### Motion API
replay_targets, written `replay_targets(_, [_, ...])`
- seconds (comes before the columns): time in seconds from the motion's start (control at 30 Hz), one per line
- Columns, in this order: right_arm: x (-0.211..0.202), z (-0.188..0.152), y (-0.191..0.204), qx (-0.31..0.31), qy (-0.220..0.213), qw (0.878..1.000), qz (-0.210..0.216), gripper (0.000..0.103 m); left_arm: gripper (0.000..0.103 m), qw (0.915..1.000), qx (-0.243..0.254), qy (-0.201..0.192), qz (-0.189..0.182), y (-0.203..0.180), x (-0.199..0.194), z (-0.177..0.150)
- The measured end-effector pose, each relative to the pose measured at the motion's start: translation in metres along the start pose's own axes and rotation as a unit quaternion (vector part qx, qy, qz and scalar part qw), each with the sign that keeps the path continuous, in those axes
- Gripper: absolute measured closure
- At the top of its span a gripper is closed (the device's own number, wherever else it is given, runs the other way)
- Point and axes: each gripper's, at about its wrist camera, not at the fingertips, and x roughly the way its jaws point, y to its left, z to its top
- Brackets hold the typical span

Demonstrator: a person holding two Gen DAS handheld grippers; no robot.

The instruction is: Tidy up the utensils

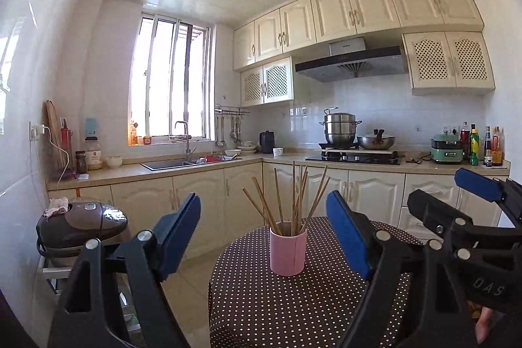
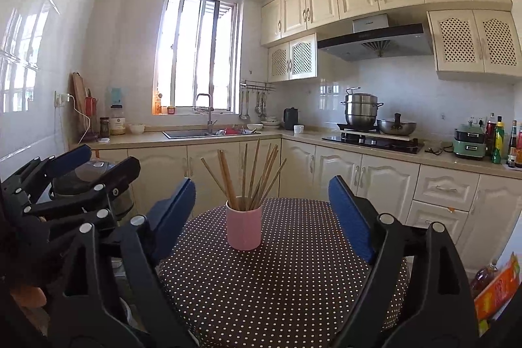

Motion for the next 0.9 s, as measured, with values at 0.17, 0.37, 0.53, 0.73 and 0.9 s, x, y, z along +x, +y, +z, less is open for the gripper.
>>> replay_targets(0.17, [-0.018,0.002,0.005,-0.001,-0.017,1.000,0.001,0.020,0.025,0.9997,-0.010,-0.021,0.003,0.002,-0.024,0.001])
replay_targets(0.37, [-0.032,0.000,0.008,-0.002,-0.033,0.999,-0.015,0.019,0.025,0.9995,-0.006,-0.029,0.004,0.000,-0.033,0.003])
replay_targets(0.53, [-0.038,-0.003,0.007,0.001,-0.036,0.999,-0.027,0.019,0.025,0.9995,-0.004,-0.033,0.000,-0.004,-0.036,0.004])
replay_targets(0.73, [-0.042,-0.004,0.010,0.005,-0.043,0.998,-0.039,0.019,0.025,0.9993,-0.006,-0.036,0.003,-0.005,-0.036,0.005])
replay_targets(0.9, [-0.041,-0.004,0.011,0.006,-0.041,0.998,-0.039,0.019,0.025,0.9993,-0.003,-0.036,0.004,-0.003,-0.035,0.003])
